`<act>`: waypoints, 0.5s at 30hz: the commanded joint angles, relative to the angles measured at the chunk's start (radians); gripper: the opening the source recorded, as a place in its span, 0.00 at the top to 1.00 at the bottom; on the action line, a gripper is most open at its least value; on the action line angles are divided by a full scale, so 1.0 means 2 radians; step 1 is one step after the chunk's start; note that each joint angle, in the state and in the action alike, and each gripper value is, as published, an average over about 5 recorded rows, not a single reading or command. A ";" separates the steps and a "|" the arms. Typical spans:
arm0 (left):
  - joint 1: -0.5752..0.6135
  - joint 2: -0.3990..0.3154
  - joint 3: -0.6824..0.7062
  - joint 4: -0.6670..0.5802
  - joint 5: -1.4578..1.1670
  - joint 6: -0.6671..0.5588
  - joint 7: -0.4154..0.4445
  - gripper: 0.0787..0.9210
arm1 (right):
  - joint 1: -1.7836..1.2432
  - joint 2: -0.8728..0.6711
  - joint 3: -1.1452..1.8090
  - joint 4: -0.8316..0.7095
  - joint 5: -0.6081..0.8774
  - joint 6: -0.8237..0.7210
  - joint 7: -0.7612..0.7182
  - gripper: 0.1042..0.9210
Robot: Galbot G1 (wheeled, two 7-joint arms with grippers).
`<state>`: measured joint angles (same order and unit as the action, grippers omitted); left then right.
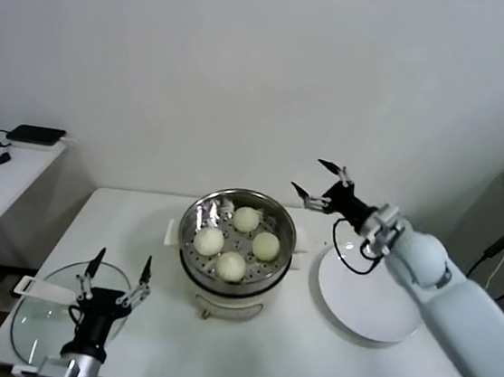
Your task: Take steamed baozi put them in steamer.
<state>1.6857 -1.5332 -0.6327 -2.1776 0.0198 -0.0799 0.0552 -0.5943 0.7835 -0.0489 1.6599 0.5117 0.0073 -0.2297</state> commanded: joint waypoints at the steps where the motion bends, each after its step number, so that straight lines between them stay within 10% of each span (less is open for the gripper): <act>1: -0.005 0.005 -0.005 0.004 0.001 0.007 -0.002 0.12 | -0.390 0.138 0.312 0.112 -0.066 0.081 0.060 0.12; 15: -0.012 0.006 -0.020 0.017 -0.010 0.013 -0.001 0.12 | -0.490 0.227 0.333 0.122 -0.047 0.112 0.025 0.12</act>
<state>1.6645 -1.5226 -0.6640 -2.1496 0.0068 -0.0576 0.0532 -1.3067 1.0796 0.4828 1.8495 0.4217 0.1687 -0.1713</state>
